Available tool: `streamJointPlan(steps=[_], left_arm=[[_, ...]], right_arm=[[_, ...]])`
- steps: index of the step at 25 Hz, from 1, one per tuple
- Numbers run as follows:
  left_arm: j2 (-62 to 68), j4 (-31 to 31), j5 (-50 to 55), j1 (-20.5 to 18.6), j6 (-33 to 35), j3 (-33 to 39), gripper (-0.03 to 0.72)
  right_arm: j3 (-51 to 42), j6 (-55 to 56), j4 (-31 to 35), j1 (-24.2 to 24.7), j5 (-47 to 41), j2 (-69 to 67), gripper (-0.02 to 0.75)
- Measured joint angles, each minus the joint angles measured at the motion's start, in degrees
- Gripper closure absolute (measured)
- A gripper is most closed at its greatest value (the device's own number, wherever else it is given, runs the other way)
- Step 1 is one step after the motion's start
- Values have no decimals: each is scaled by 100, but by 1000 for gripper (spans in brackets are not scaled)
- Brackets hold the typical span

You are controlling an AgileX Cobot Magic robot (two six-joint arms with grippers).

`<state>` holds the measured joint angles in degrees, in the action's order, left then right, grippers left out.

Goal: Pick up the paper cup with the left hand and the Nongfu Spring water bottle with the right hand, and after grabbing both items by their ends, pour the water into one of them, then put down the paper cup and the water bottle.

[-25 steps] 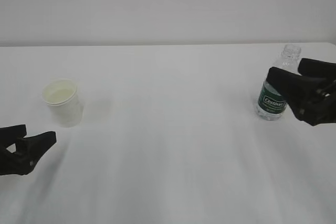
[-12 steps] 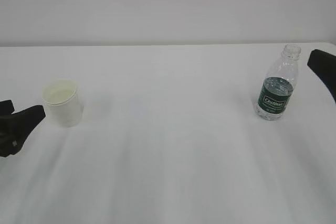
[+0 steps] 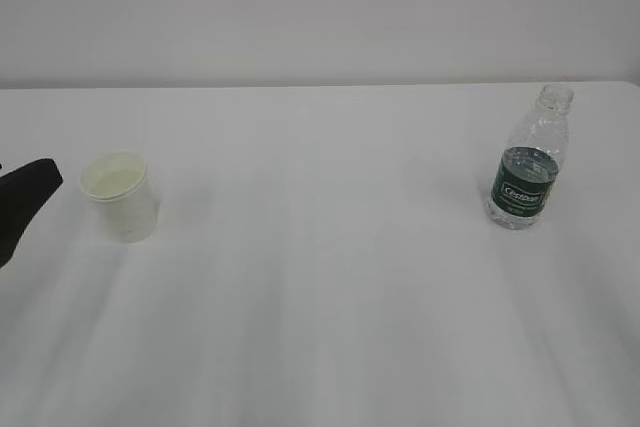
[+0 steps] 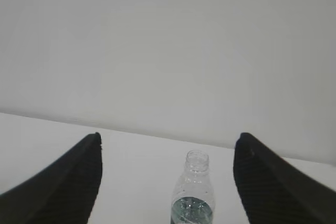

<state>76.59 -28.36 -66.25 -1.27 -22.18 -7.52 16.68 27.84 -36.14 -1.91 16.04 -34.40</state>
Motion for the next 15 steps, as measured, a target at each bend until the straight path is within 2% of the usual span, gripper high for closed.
streamJointPlan(steps=[8,15], left_arm=[[-361,2,0,0,-24,0,101],[-452,405,0,0,-33,9,101]], right_arm=[[11,277,13,0,-368,486,151],[328,358,-148,0,-769,490,151]])
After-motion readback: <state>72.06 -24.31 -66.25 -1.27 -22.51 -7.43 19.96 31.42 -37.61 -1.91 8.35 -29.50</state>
